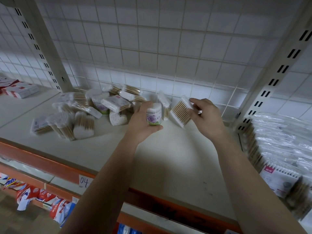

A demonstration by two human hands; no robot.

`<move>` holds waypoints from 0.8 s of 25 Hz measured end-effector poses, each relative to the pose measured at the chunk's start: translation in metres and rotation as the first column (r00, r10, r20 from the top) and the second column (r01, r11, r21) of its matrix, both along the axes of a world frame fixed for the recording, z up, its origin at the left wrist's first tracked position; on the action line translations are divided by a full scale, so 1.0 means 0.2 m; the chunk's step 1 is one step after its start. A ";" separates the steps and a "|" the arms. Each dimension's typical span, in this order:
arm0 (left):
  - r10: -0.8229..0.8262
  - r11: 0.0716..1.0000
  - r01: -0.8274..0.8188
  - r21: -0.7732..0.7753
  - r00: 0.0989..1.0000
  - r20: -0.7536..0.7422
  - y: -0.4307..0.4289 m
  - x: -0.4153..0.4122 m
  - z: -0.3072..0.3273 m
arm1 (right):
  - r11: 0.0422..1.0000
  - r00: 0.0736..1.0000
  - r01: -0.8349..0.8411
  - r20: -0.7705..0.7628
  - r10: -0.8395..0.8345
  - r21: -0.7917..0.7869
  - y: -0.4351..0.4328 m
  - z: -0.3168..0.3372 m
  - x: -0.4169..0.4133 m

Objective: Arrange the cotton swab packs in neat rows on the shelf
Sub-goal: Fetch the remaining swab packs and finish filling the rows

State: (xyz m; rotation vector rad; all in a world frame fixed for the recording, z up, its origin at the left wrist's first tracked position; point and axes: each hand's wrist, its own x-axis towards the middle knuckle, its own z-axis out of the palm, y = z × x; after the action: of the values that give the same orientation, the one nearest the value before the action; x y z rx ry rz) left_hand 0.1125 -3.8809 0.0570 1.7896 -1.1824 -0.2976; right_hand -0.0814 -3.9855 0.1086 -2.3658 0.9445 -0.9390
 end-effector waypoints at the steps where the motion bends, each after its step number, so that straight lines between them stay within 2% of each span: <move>1: 0.008 1.000 -0.007 -0.025 1.000 0.006 0.01 0.00 0.00 | 1.000 1.000 -0.005 -0.017 0.005 0.002 0.01 0.02 -0.01; 6: 0.023 0.996 -0.019 -0.086 0.999 0.045 0.05 -0.05 0.02 | 0.999 0.999 0.009 -0.052 -0.007 0.032 0.05 0.09 -0.09; 8: 0.045 0.993 -0.033 -0.117 0.994 0.103 0.06 -0.08 0.06 | 0.994 0.999 -0.009 -0.031 0.012 0.110 0.09 0.14 -0.16; 10: 0.065 0.986 -0.041 -0.160 0.987 0.146 0.06 -0.11 0.12 | 0.966 0.996 -0.062 0.074 0.045 0.252 0.13 0.19 -0.23; 13: 0.046 0.969 -0.020 -0.248 0.994 0.099 0.08 -0.19 0.21 | 0.893 0.952 -0.163 0.305 0.031 0.419 0.21 0.26 -0.33; 15: 0.023 0.954 -0.004 -0.299 0.998 0.062 0.08 -0.25 0.27 | 0.891 0.925 -0.165 0.380 -0.009 0.423 0.24 0.27 -0.40; 18: 0.002 0.945 0.028 -0.326 0.996 0.093 0.07 -0.38 0.34 | 0.952 0.917 -0.083 0.396 -0.042 0.293 0.23 0.26 -0.53; 20: -0.030 0.943 0.059 -0.327 0.995 0.093 0.06 -0.48 0.37 | 0.962 0.920 -0.032 0.384 -0.077 0.270 0.23 0.25 -0.63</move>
State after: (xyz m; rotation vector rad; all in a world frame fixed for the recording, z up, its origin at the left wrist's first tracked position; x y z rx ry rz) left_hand 0.0172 -3.8697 0.1311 1.4964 -1.2542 -0.0427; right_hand -0.2071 -3.9401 0.1588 -1.8486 0.8755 -1.1555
